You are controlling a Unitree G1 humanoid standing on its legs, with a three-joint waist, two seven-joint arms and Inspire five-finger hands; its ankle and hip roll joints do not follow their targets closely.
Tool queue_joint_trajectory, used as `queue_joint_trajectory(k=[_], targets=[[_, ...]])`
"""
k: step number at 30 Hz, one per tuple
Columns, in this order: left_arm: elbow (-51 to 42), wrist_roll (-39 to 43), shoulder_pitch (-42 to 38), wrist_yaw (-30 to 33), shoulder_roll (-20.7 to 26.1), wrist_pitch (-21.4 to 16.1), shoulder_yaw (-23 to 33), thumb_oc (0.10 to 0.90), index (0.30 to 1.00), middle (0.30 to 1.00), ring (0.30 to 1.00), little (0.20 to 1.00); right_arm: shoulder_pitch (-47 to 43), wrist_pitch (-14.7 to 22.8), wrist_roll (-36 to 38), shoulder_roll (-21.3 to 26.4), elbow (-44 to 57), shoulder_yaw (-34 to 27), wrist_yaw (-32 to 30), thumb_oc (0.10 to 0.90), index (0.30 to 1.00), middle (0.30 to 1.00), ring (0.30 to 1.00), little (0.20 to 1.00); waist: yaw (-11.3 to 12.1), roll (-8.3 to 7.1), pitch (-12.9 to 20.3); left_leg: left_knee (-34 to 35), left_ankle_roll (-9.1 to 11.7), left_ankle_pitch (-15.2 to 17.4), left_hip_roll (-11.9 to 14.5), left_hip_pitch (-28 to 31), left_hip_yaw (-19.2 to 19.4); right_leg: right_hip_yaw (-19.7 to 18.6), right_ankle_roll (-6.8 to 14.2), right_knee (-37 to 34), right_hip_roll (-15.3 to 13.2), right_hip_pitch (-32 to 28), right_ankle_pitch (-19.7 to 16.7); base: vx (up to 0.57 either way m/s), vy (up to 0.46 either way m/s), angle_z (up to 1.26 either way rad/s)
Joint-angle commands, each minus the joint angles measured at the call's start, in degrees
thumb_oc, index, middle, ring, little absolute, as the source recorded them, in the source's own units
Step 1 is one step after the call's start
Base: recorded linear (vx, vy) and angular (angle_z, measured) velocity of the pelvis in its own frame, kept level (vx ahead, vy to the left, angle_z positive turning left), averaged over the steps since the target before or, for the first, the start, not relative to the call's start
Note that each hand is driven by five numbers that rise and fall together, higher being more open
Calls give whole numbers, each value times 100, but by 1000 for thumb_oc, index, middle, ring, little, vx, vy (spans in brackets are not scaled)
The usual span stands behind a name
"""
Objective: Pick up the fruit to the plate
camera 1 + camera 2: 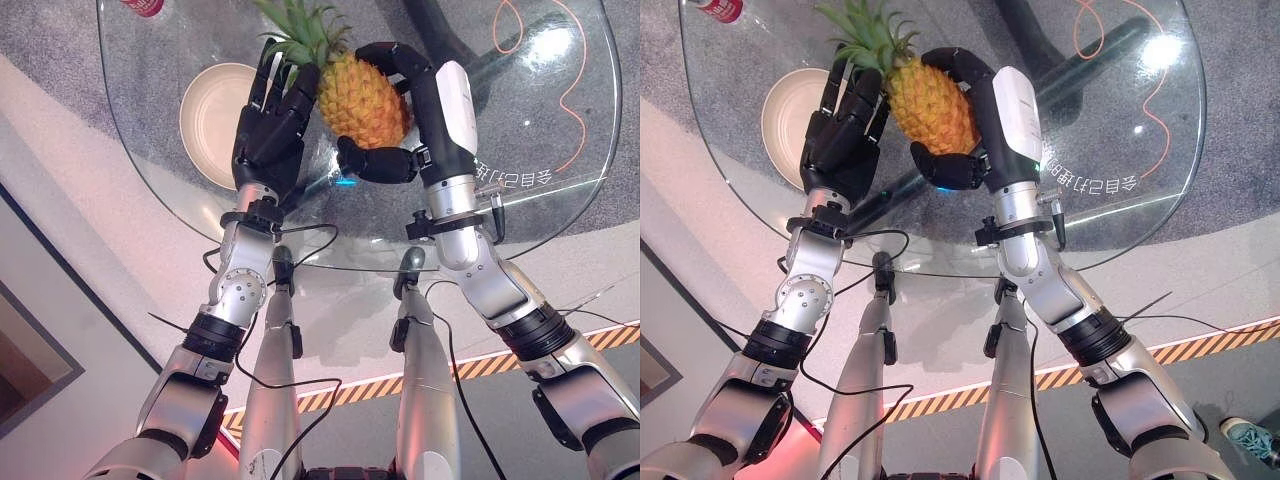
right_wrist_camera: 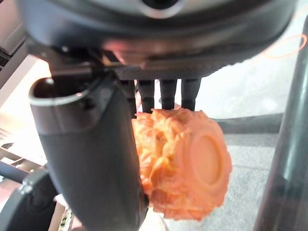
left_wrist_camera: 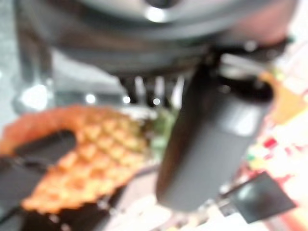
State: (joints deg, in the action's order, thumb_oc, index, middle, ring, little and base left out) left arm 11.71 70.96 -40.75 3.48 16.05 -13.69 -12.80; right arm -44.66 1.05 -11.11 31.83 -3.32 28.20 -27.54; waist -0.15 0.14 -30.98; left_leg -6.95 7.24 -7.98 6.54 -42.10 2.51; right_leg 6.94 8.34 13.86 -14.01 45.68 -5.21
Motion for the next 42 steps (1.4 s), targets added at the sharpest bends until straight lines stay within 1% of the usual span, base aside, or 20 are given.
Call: queue_joint_trajectory(k=[1, 6, 7, 10, 12, 14, 15, 18, 22, 27, 30, 31, 32, 33, 34, 35, 42], targets=[[-997, -185, -327, -11, -10, -535, 138, 800, 900, 900, 900, 900, -805, 587, -190, 179, 1245, 65, -16, 100, 300, 300, 300, 200, -13, -10, 119, -57, -110, 207, -261, 16, 83, 254, 119, -553, 132, -359, -212, 0, 0, 0], [-988, -289, -348, 155, 10, -583, 158, 800, 900, 900, 900, 900, -840, 596, -204, 244, 1272, 116, 81, 100, 300, 300, 300, 200, -16, -28, 119, -26, -109, 154, -267, -15, 80, 270, 114, -580, 139, -336, -253, -6, -4, 0], [-975, -301, -332, 164, 18, -565, 159, 800, 900, 900, 900, 900, -841, 611, -216, 270, 1267, 136, 132, 100, 300, 300, 300, 200, -11, -31, 119, -36, -99, 191, -263, 22, 83, 273, 121, -572, 142, -375, -217, 0, 0, 0], [-963, -390, -375, 205, 44, -541, 154, 800, 900, 900, 900, 900, -901, 618, -263, 322, 1275, 186, 234, 100, 300, 300, 300, 200, -15, -32, 119, -46, -100, 150, -266, -32, 83, 277, 121, -573, 132, -327, -256, 0, 0, 0], [-968, -427, -352, 204, 45, -502, 145, 800, 900, 900, 900, 900, -909, 611, -262, 359, 1293, 230, 276, 100, 300, 300, 300, 200, -7, -33, 119, -47, -93, 189, -259, 12, 86, 284, 127, -573, 135, -373, -220, 0, 0, 0], [-954, -484, -383, 208, 92, -447, 135, 800, 900, 900, 900, 900, -982, 623, -281, 426, 1315, 271, 331, 100, 300, 300, 300, 200, -7, -35, 119, -40, -102, 137, -269, -45, 84, 294, 120, -593, 128, -326, -271, 0, 0, 0], [-949, -514, -361, 228, 95, -406, 120, 800, 900, 900, 900, 900, -979, 651, -283, 444, 1308, 299, 344, 100, 300, 300, 300, 200, -2, -33, 119, -42, -95, 181, -256, 6, 86, 297, 127, -581, 132, -372, -228, 0, 0, 0], [-953, -546, -366, 248, 132, -346, 97, 800, 900, 900, 900, 900, -1009, 691, -323, 491, 1338, 309, 374, 100, 300, 300, 300, 200, -6, -34, 119, -40, -104, 143, -266, -36, 82, 298, 123, -591, 131, -334, -266, 0, 0, 0], [-926, -552, -386, 299, 175, -233, 43, 800, 900, 900, 900, 900, -1102, 782, -596, 568, 1331, 402, 363, 100, 300, 300, 300, 200, 0, -28, 119, -60, -95, 180, -256, -12, 84, 304, 137, -572, 131, -356, -231, 0, 0, 0], [-914, -546, -423, 305, 228, -244, 22, 800, 900, 900, 900, 900, -1205, 796, -661, 649, 1379, 467, 400, 100, 300, 300, 300, 200, 3, -32, 119, -61, -98, 138, -265, -58, 75, 309, 134, -593, 127, -330, -270, 0, 0, 0], [-912, -515, -404, 246, 276, -332, -13, 800, 900, 900, 900, 900, -1222, 834, -726, 717, 1409, 542, 398, 100, 300, 300, 300, 200, 15, -30, 119, -59, -92, 177, -262, 0, 67, 312, 143, -585, 132, -384, -234, 0, 0, 0], [-916, -516, -435, 230, 289, -344, -9, 800, 900, 900, 900, 900, -1261, 833, -723, 732, 1417, 541, 400, 100, 300, 300, 300, 200, 10, -33, 119, -54, -99, 131, -269, -59, 65, 313, 137, -600, 124, -333, -279, 0, 0, 0], [-930, -537, -394, 212, 286, -356, -14, 800, 900, 900, 900, 900, -1237, 836, -728, 735, 1431, 552, 397, 100, 300, 300, 300, 200, 18, -34, 119, -61, -90, 179, -259, -8, 66, 314, 141, -591, 128, -383, -235, 0, 0, 0], [-937, -555, -423, 190, 294, -379, -10, 800, 900, 900, 900, 900, -1268, 845, -745, 744, 1436, 546, 394, 100, 300, 300, 300, 200, 13, -36, 119, -57, -98, 133, -268, -68, 64, 313, 135, -604, 122, -328, -280, 0, 0, 0], [-938, -645, -427, 176, 294, -459, -16, 380, 540, 540, 540, 480, -1275, 867, -768, 734, 1417, 552, 387, 100, 300, 300, 300, 200, 16, -37, 119, -58, -97, 140, -269, -62, 61, 313, 135, -605, 125, -335, -276, 0, 0, 0], [-957, -664, -444, 180, 307, -503, -25, 100, 300, 300, 300, 200, -1293, 878, -780, 740, 1404, 562, 379, 100, 300, 300, 300, 200, 18, -37, 119, -61, -98, 140, -271, -64, 60, 316, 134, -601, 126, -332, -275, 0, 0, 0], [-938, -686, -480, 59, 302, -630, -15, 100, 300, 300, 300, 200, -1393, 882, -787, 790, 1388, 646, 360, 100, 300, 300, 300, 200, 17, -52, 119, -66, -94, 141, -273, -91, 52, 305, 133, -596, 133, -305, -274, 0, 0, 0]])
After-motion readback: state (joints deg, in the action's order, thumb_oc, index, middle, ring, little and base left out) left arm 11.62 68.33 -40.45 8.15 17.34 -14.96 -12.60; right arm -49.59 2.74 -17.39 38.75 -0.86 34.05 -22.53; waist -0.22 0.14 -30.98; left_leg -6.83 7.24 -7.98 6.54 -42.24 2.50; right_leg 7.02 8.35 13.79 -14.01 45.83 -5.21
